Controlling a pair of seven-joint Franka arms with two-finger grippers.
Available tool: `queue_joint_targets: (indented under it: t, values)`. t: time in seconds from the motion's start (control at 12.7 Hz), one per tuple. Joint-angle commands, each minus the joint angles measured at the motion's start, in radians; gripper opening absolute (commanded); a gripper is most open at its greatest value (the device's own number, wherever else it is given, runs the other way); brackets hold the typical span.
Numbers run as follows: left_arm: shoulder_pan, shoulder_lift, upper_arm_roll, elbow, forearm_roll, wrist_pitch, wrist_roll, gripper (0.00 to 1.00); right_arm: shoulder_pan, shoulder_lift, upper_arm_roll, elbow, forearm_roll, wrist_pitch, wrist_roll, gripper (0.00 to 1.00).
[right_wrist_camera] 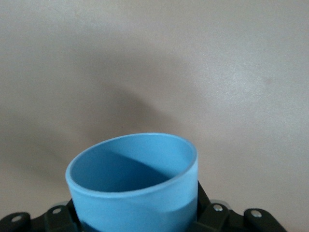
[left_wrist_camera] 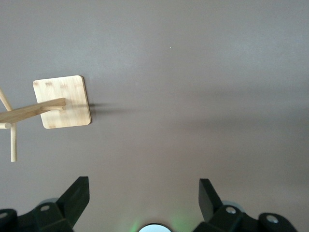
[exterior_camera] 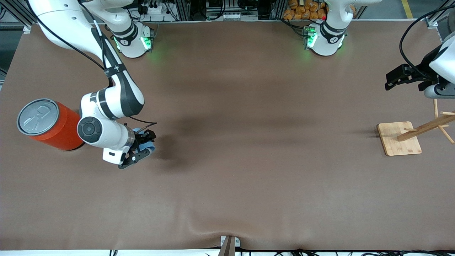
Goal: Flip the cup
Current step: 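Carry the blue cup with the right gripper toward the table middle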
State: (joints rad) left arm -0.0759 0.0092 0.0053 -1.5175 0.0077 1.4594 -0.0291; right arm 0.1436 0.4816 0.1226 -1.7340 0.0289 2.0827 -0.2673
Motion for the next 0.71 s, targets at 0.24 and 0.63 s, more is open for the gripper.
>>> queue_joint_targets:
  t: [0.24,0.63]
  values:
    - [0.005,-0.003,-0.004,0.005,-0.008,0.002,-0.005,1.0,0.315,0.181,-0.034,0.455,-0.024,-0.24,0.082,0.0]
    - [0.005,-0.003,-0.004,0.005,-0.008,0.002,-0.005,1.0,0.358,0.186,-0.032,0.456,-0.03,-0.109,-0.199,0.0]
